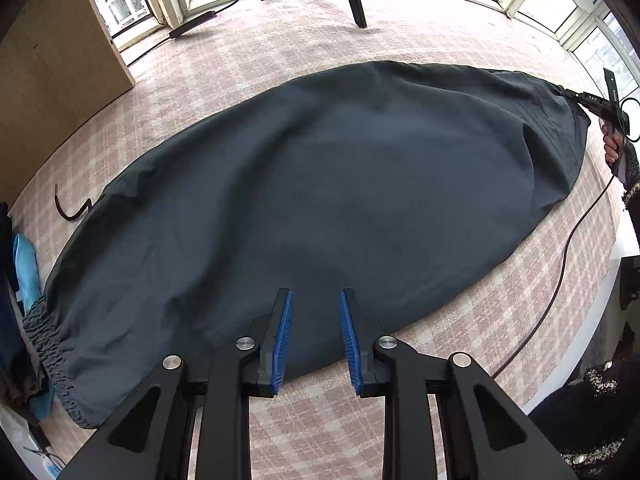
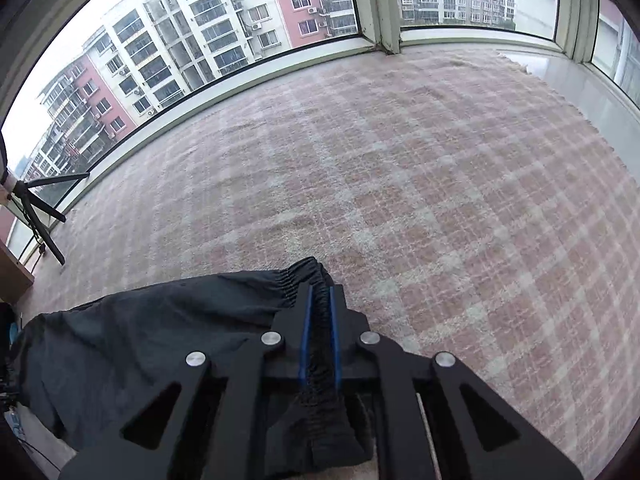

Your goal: Fold clothes

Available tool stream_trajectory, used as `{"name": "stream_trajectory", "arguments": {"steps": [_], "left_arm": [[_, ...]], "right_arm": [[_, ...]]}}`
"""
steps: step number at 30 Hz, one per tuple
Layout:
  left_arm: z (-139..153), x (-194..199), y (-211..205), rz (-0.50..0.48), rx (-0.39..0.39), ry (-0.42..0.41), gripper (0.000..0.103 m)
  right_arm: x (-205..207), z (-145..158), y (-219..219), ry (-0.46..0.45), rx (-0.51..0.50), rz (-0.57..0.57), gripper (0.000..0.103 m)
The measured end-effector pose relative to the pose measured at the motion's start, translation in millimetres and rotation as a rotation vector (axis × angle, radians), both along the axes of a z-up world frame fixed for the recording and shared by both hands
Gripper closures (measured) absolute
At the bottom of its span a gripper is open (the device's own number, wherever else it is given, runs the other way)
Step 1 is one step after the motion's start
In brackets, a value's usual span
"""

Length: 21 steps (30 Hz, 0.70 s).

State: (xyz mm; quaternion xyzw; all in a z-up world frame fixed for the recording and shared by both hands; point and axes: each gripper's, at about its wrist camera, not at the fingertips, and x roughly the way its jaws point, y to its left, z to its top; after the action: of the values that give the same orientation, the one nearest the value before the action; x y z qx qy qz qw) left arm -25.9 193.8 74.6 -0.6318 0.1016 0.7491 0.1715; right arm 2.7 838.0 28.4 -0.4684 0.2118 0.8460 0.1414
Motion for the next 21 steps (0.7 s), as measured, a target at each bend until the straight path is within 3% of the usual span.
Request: {"name": "stream_trajectory", "arguments": {"steps": [3, 4, 8, 17, 19, 21], "left_arm": [[2.1, 6.2, -3.9, 0.008, -0.004, 0.007, 0.08], [1.9, 6.7, -5.3, 0.016, 0.0, 0.006, 0.08], [-0.6, 9.3, -11.5, 0.041, 0.03, -0.016, 0.08], [7.3, 5.9, -3.2, 0.008, 0.068, -0.011, 0.079], [7.5, 7.8, -2.8, 0.011, 0.076, -0.011, 0.079], [4.1, 8.8, -2.9, 0.016, 0.075, -0.017, 0.079]], "right_arm": [[38.2, 2.9, 11.3, 0.063, -0.055, -0.132, 0.052], [55.9, 4.1, 14.4, 0.106, -0.076, -0.19, 0.05], [103.1, -18.8, 6.2, 0.187, -0.249, -0.302, 0.05], [61.6, -29.5, -34.8, 0.176, -0.011, -0.192, 0.048], [55.1, -31.0, -39.3, 0.177, 0.003, -0.175, 0.068], [56.1, -32.3, -38.0, 0.214, -0.078, -0.164, 0.075]]}}
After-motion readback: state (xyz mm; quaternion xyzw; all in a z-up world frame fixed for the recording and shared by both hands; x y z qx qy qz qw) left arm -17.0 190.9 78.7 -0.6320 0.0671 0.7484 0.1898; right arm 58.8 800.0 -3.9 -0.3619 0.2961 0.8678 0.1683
